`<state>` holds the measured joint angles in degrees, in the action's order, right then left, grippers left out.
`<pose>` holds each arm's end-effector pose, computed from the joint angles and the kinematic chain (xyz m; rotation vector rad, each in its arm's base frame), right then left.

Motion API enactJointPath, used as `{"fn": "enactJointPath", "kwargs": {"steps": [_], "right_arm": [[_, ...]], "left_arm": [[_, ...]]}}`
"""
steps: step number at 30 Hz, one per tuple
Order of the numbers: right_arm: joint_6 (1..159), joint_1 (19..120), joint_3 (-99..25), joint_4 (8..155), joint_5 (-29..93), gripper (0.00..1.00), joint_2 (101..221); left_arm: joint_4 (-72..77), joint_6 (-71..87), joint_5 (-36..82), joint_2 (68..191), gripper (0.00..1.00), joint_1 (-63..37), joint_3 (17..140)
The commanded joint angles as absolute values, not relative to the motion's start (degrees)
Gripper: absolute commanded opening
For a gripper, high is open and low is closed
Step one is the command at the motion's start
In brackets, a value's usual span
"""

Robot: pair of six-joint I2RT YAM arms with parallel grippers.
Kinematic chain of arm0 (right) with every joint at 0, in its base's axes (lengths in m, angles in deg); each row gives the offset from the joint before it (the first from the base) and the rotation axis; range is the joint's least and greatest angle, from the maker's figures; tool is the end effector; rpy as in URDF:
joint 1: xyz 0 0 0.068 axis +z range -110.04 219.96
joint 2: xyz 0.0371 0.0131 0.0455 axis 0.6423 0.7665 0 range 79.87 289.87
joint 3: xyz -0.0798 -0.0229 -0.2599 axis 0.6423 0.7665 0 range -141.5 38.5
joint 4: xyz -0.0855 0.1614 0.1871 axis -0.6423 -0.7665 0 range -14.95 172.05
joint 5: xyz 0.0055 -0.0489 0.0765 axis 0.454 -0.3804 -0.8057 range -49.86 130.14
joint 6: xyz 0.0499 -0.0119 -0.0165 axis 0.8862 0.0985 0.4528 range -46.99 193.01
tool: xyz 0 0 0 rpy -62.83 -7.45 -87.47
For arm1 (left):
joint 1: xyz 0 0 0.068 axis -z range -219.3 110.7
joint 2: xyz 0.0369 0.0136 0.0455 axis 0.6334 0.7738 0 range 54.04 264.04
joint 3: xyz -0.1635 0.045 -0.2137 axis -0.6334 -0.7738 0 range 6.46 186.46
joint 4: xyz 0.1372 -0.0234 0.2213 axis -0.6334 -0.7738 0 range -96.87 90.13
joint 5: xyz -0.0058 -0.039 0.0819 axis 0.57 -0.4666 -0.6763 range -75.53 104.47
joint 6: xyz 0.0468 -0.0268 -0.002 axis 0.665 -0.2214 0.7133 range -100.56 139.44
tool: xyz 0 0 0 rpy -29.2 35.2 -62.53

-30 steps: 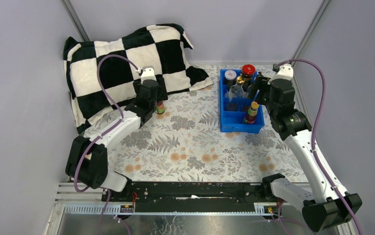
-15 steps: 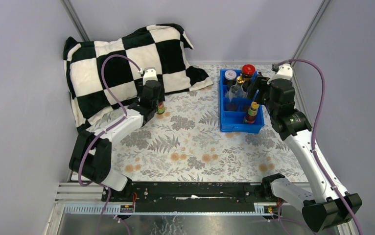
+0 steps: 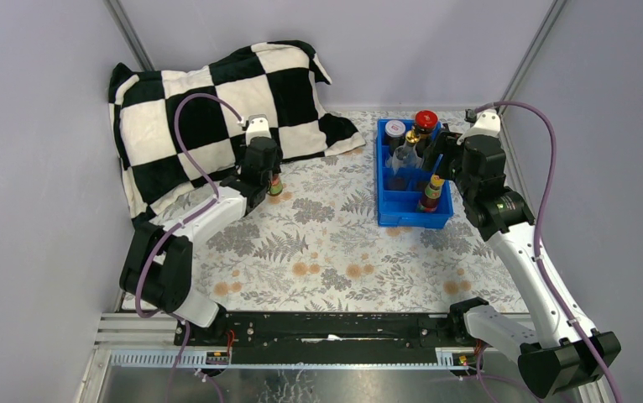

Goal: Organize the condiment bottles
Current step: Pick up the bottle from the center of the board.

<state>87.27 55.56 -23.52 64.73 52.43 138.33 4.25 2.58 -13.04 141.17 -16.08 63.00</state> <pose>0.2221 0.0540 0.3878 0.1312 1.8042 0.1769 0.3214 -0.1199 0.2570 -0.1874 1.9685 0.0348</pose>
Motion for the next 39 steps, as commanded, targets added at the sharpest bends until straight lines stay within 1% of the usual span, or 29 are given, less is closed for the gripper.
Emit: {"fn": "enactJointPath", "kwargs": {"steps": [1,5,15,25,33,39], "right_arm": [[87.6,55.3,-23.6,66.6,51.1,0.73,137.4],[87.6,55.3,-23.3,66.5,51.1,0.73,137.2],[88.1,55.3,-23.1,66.7,50.6,0.72,136.9],[88.2,55.3,-23.5,65.8,50.8,0.72,136.0],[88.6,55.3,-24.6,64.4,52.1,0.75,134.9],[88.7,55.3,-25.1,63.6,53.0,0.77,134.4]], "left_arm": [[6.4,1.7,-12.0,139.5,0.29,-15.8,63.7],[5.6,1.4,-11.8,138.5,0.26,-15.4,63.5],[0.7,1.3,-12.0,135.6,0.25,-12.6,63.5],[-3.8,0.7,-15.4,131.9,0.25,-2.8,64.4],[-7.5,1.2,-19.1,131.7,0.25,6.3,70.2],[-9.1,1.9,-19.8,132.1,0.24,10.6,75.6]]}}
